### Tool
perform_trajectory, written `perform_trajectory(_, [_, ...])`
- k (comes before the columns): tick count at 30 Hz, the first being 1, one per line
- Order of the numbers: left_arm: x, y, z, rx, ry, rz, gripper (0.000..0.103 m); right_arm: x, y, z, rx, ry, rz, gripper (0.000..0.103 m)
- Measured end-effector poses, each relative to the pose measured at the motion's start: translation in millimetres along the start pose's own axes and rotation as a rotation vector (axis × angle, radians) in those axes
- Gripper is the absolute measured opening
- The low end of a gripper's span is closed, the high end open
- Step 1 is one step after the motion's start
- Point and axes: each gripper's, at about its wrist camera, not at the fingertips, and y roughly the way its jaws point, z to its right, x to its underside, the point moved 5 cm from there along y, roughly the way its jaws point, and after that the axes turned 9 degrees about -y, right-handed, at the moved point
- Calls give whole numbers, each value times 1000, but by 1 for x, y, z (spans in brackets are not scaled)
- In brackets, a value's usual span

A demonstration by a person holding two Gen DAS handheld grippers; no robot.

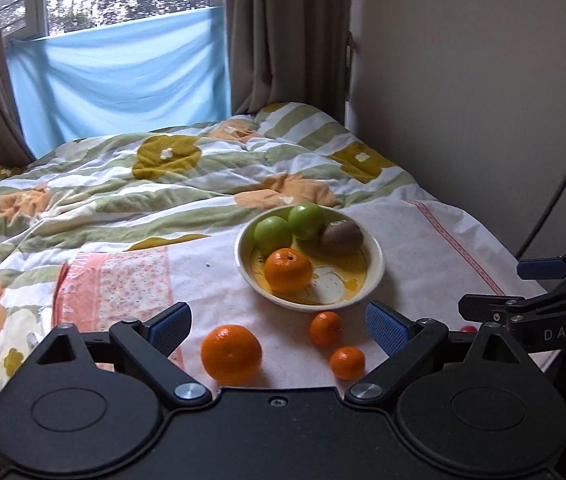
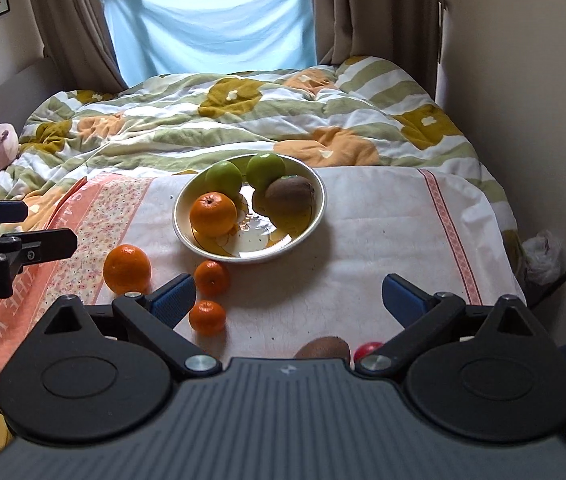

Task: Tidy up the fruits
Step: 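Withdraw both tools back toward the remaining fruits, then grasp a red tomato with the left gripper while the right grasps a brown kiwi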

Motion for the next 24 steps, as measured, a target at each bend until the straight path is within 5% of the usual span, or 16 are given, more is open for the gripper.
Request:
perform_trajectory(14, [65,43,79,193,206,-96,96,63,4,41,41,86,-53,103])
perform_trajectory(24, [98,103,109,251,357,-178,76,86,33,59,3,165,-80,103])
